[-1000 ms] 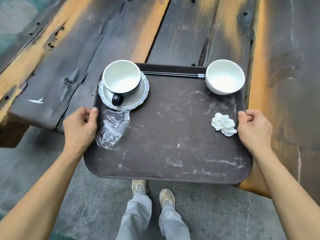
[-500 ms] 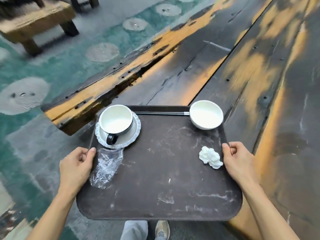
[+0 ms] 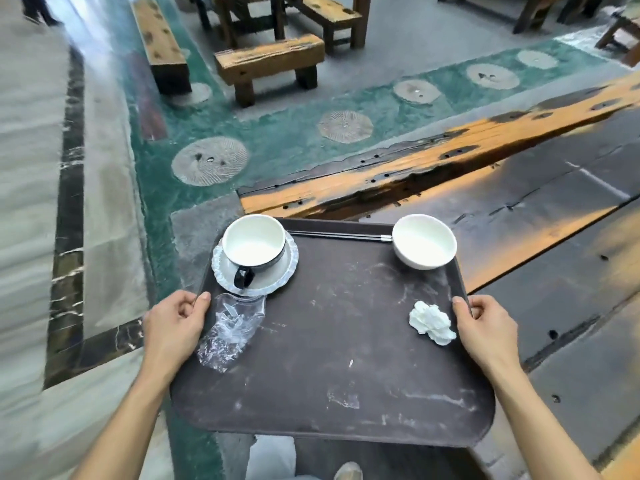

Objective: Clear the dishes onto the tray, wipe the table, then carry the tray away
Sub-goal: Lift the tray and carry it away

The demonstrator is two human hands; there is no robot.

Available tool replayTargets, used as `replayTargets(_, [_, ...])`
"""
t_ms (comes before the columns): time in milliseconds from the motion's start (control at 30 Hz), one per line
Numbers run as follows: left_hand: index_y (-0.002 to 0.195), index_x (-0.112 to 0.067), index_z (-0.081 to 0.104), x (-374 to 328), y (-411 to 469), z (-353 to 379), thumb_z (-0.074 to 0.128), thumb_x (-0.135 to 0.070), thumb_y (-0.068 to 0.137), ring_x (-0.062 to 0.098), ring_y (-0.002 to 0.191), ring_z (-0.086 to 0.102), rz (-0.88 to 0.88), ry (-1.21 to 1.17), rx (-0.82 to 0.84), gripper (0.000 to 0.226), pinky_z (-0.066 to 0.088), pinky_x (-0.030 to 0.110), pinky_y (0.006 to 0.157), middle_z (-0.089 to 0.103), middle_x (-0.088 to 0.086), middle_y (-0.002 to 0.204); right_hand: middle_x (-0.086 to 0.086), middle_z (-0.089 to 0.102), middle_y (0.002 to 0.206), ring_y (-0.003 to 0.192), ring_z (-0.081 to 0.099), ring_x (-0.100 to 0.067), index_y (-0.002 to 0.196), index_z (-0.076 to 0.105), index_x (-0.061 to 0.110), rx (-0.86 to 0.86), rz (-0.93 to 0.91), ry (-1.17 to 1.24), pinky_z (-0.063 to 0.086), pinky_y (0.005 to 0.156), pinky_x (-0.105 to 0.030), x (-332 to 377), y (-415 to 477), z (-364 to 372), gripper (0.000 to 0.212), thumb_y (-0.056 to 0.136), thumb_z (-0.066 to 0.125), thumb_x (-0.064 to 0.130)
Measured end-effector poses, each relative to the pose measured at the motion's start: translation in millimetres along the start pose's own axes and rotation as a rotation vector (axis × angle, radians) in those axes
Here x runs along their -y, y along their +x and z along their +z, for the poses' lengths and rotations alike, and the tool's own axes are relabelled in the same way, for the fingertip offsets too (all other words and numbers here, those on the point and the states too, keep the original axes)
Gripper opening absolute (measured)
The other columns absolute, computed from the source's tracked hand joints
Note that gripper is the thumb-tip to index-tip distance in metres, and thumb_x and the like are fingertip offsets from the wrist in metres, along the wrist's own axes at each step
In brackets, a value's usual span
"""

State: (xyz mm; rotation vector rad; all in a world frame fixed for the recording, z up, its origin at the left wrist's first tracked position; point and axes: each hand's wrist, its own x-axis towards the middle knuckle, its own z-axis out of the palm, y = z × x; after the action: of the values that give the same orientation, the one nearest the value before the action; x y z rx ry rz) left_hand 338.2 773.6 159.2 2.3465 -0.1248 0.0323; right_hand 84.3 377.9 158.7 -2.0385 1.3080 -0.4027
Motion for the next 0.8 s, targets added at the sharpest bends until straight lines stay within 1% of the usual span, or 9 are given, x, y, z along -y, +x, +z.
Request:
replayTargets(67, [0.065,-0.018,0.062,16,13,-22,0.072,-0.031,0.090,0.006,0.055,0.054,-0.013,-0.007,-0.039,0.030,0.038,0.018,0.058,0.056,-0.002,0.049,0.009,0.061,0.068,0.079,0.055,-0.030,0.080,0.060,0.020,0.033,-0.037,-0.008,0.036,0.072,-0.034,28,3,19,0.022,0.094,0.059,0.037])
replayTargets(167, [0.064,-0.019,0.060,41,35,-51,0.071,-0.035,0.089,0.009,0.048,0.049,-0.045,-0.014,-0.087,0.031,0.042,0.029,0.061,0.058,-0.010,0.051,0.011,0.060,0.071,0.080,0.053,-0.028,0.081,0.059,0.021,0.063,-0.102,-0.022,0.035,0.072,-0.034,70,5,48,0.021,0.094,0.059,0.038])
replayTargets(233, [0.064,-0.018,0.060,58,51,-71,0.069,-0.039,0.087,0.008,0.046,0.047,-0.064,-0.046,-0.105,0.032,0.042,0.029,0.061,0.057,-0.012,0.051,0.010,0.060,0.072,0.081,0.054,-0.028,0.081,0.058,0.019,0.084,-0.141,-0.036,0.035,0.072,-0.034,99,4,69,0.024,0.095,0.057,0.039])
replayTargets(300, [0.065,-0.017,0.060,79,66,-89,0.069,-0.038,0.088,0.008,0.050,0.051,-0.071,-0.029,-0.138,0.033,0.040,0.023,0.058,0.058,-0.010,0.053,0.008,0.061,0.072,0.083,0.055,-0.029,0.082,0.059,0.018,0.107,-0.172,-0.049,0.035,0.071,-0.034,128,2,91,0.026,0.095,0.056,0.041])
replayTargets(367, [0.066,-0.017,0.060,96,80,-106,0.067,-0.041,0.088,0.012,0.051,0.053,-0.083,-0.011,-0.161,0.033,0.040,0.024,0.058,0.058,-0.006,0.054,0.005,0.062,0.075,0.085,0.055,-0.029,0.085,0.059,0.016,0.128,-0.204,-0.052,0.036,0.071,-0.035,154,-1,111,0.028,0.096,0.055,0.041])
replayTargets(467, [0.066,-0.017,0.059,118,101,-131,0.065,-0.043,0.087,0.013,0.050,0.049,-0.103,-0.023,-0.181,0.034,0.038,0.030,0.058,0.055,-0.006,0.050,0.001,0.062,0.075,0.084,0.055,-0.031,0.085,0.058,0.014,0.153,-0.242,-0.053,0.037,0.071,-0.036,191,-6,143,0.029,0.096,0.054,0.040])
replayTargets(600, [0.064,-0.018,0.057,141,120,-151,0.065,-0.042,0.087,0.016,0.055,0.054,-0.137,0.022,-0.237,0.034,0.036,0.033,0.059,0.053,-0.002,0.049,0.006,0.060,0.076,0.084,0.056,-0.028,0.090,0.059,0.015,0.194,-0.297,-0.058,0.036,0.072,-0.034,232,-3,175,0.026,0.097,0.054,0.040])
replayTargets(700, [0.064,-0.017,0.057,153,132,-159,0.063,-0.042,0.087,0.019,0.054,0.052,-0.157,0.017,-0.259,0.034,0.035,0.034,0.062,0.049,0.001,0.046,0.008,0.061,0.078,0.084,0.057,-0.025,0.093,0.060,0.014,0.222,-0.325,-0.061,0.036,0.072,-0.033,259,4,195,0.026,0.097,0.055,0.040])
replayTargets(800, [0.065,-0.015,0.058,158,149,-160,0.065,-0.038,0.088,0.024,0.054,0.050,-0.179,-0.002,-0.275,0.033,0.037,0.034,0.062,0.046,0.002,0.046,0.007,0.062,0.078,0.083,0.057,-0.024,0.091,0.060,0.016,0.246,-0.345,-0.063,0.036,0.071,-0.033,282,17,214,0.024,0.096,0.055,0.039])
